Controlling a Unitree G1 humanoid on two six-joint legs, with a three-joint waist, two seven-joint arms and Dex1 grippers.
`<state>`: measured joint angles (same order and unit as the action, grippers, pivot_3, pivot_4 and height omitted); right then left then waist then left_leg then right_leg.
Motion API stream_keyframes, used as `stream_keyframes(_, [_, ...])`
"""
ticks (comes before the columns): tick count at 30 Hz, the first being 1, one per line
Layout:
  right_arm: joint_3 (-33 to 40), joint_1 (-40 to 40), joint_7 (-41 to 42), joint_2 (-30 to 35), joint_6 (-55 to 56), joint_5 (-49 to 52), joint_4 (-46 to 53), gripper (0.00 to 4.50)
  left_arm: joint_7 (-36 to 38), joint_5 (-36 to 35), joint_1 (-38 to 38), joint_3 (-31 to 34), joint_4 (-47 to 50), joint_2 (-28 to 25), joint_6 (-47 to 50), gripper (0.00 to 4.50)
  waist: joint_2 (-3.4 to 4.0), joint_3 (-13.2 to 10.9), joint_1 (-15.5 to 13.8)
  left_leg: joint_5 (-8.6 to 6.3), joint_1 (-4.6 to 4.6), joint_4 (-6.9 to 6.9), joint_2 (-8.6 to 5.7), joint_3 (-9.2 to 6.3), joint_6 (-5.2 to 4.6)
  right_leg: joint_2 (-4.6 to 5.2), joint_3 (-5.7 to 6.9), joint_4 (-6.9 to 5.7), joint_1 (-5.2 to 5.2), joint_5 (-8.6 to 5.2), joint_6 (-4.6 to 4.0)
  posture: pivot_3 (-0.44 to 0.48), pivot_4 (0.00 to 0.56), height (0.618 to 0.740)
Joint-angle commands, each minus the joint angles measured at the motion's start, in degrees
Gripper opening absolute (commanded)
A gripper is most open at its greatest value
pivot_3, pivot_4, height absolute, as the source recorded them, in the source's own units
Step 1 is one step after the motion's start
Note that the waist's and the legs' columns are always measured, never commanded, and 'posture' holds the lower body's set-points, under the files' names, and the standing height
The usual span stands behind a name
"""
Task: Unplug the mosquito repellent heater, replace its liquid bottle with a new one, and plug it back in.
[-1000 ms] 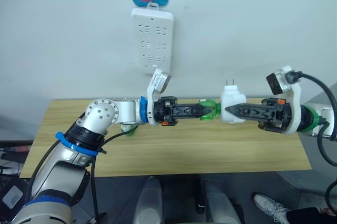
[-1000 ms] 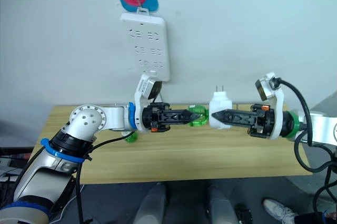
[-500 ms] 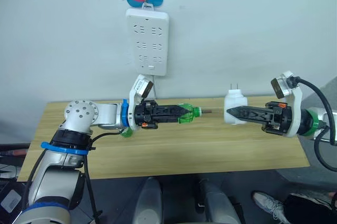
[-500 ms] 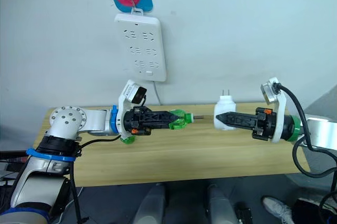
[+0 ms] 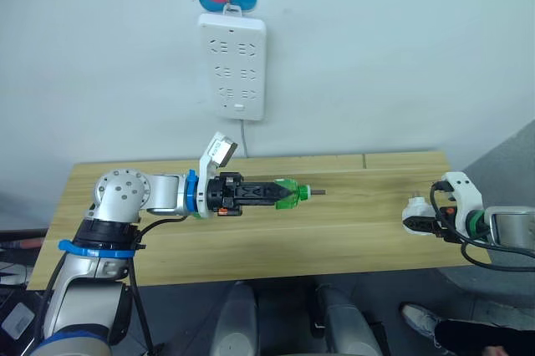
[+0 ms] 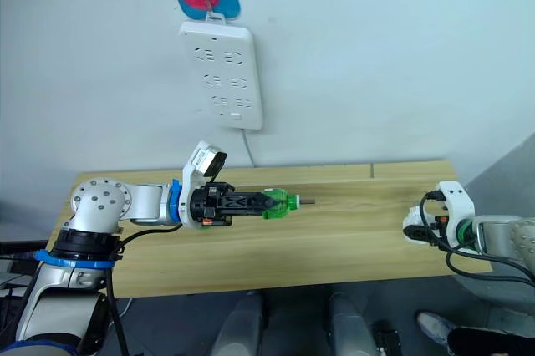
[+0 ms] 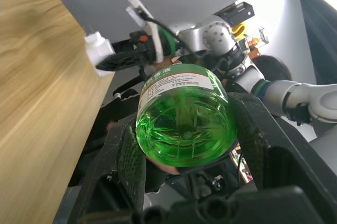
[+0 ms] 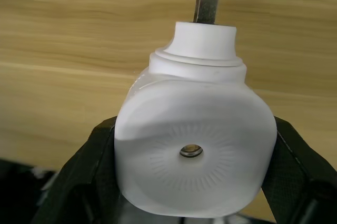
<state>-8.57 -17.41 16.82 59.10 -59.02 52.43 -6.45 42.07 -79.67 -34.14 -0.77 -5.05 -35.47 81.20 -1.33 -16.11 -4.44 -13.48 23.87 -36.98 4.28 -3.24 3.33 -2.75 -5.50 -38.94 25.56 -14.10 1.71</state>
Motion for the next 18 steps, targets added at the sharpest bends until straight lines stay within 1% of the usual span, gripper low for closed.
stream_keyframes(1, [-2.23,-2.2,4.67,-2.0,2.77,-8.79,-5.29,3.08,1.42,0.52,0.48,1.77,2.79,0.06,0.67,2.26,0.02,-0.01,-0.15,0.0,0.0,0.02,0.0,0.0,0.0,0.0,0.0,0.0,0.01,0.0,0.0,0.329,0.279,0.74])
stream_keyframes(3, [-3.82,-3.78,7.39,-3.31,4.66,-13.83,-9.39,3.08,1.33,1.13,0.56,2.19,2.74,0.24,0.75,2.26,0.04,-0.03,-0.19,0.0,0.01,0.02,0.0,0.01,0.0,0.0,0.0,0.0,0.03,0.0,0.0,0.329,0.279,0.74])
stream_keyframes(6, [-3.8,-6.05,10.35,-5.33,5.36,-18.48,-14.03,3.08,2.14,2.05,0.75,2.49,3.07,0.21,1.05,2.26,0.04,-0.06,-0.25,0.0,0.01,0.0,-0.03,0.07,0.0,0.03,-0.04,0.01,0.01,0.0,0.01,0.329,0.279,0.74])
stream_keyframes(7, [-3.69,-6.54,11.32,-5.77,5.5,-19.78,-14.83,3.08,2.4,2.31,0.84,2.6,3.28,0.12,1.2,2.26,0.03,-0.1,-0.29,0.0,0.02,0.0,-0.03,0.07,0.01,0.03,-0.04,0.02,0.01,0.0,0.01,0.344,0.291,0.74])
stream_keyframes(13, [-3.26,-8.65,16.72,-7.69,6.05,-26.0,-16.6,3.08,3.45,3.34,2.01,3.16,4.51,0.12,1.37,2.26,-0.1,-0.2,-0.3,0.0,0.0,0.02,-0.03,0.06,0.01,0.04,-0.03,0.01,0.0,0.0,0.01,0.35,0.3,0.74])
stream_keyframes(17, [-2.26,-9.45,18.67,-8.61,6.5,-29.02,-17.13,3.08,4.21,3.93,2.65,3.17,5.1,0.04,1.34,2.26,-0.11,-0.2,-0.3,0.0,-0.01,0.01,-0.03,0.04,0.01,0.04,-0.02,0.01,-0.01,0.0,0.01,0.345,0.3,0.74])
stream_keyframes(18, [-2.05,-9.6,19.22,-8.64,6.72,-29.69,-17.14,3.8,4.41,4.1,2.73,3.17,5.15,0.04,1.38,2.26,-0.09,-0.22,-0.3,0.0,-0.01,0.01,-0.03,0.04,0.01,0.04,-0.02,0.01,-0.01,0.0,0.01,0.343,0.3,0.74])
